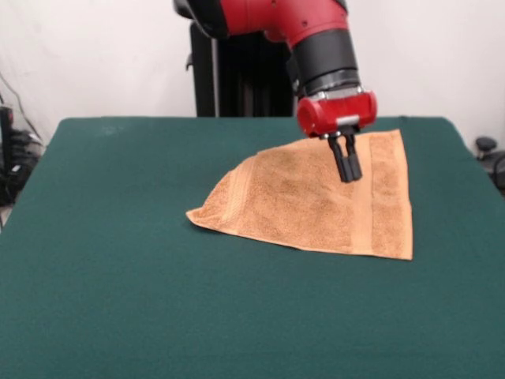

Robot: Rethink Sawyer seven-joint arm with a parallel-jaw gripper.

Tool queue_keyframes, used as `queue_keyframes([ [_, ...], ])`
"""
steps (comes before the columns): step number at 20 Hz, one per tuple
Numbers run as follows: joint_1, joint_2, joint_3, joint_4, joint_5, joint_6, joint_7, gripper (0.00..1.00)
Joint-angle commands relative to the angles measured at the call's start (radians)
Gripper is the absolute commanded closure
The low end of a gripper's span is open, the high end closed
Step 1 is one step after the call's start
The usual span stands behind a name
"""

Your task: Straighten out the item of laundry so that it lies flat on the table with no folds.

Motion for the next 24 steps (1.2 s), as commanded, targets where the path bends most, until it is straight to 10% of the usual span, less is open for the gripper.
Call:
queue_keyframes([
  [1, 0.06, 0.126, -0.02, -0.16, 0.065, 0.029, 0.123, 1.0],
  [24, 0.093, 0.181, -0.033, -0.198, 0.049, -0.054, 0.152, 1.0],
])
